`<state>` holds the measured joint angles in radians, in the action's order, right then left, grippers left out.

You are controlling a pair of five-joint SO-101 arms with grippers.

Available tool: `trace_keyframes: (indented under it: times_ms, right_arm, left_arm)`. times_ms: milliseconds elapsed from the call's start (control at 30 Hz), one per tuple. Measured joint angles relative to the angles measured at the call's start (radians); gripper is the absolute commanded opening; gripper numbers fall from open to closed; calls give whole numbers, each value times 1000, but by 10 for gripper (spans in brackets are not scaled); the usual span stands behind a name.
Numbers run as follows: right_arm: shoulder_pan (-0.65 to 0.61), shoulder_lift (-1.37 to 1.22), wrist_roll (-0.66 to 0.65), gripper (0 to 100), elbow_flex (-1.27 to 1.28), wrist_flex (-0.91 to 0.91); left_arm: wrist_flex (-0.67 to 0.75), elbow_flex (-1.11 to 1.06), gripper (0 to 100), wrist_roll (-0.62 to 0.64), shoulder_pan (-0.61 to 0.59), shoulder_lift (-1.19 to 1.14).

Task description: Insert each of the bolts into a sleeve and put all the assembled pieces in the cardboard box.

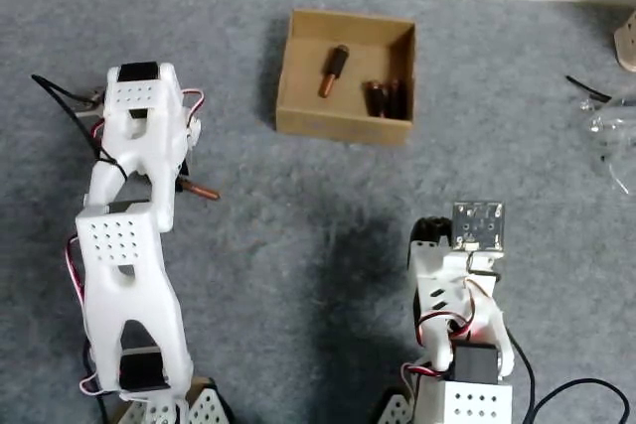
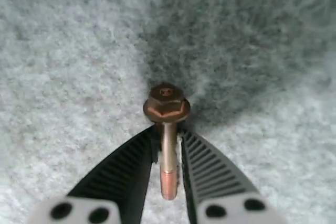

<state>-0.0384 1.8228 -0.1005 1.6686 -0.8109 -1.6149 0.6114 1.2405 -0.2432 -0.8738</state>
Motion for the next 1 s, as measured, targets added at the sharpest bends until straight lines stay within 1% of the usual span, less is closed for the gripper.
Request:
trace_keyframes:
  times_ms: [67, 233, 333, 467, 633, 833, 1000]
  right_arm:
    - [0, 0, 0, 5, 0, 0]
    - [0, 0, 0, 5, 0, 0]
    - [0, 0, 0, 5, 0, 0]
    - [0, 0, 0, 5, 0, 0]
    - [0, 0, 0, 5, 0, 0]
    - [0, 0, 0, 5, 0, 0]
    - [0, 0, 0, 5, 0, 0]
  left_arm:
    - [-15, 35, 6, -55, 0, -5]
    - [-120, 210, 6, -227, -8, 26]
    - [-130, 285, 6, -345, -17, 147]
    - [-138, 292, 6, -420, -17, 344]
    - [-146, 169, 6, -463, -17, 623]
    - [-147, -54, 6, -572, -14, 971]
    - [-147, -279, 6, -589, -14, 1257]
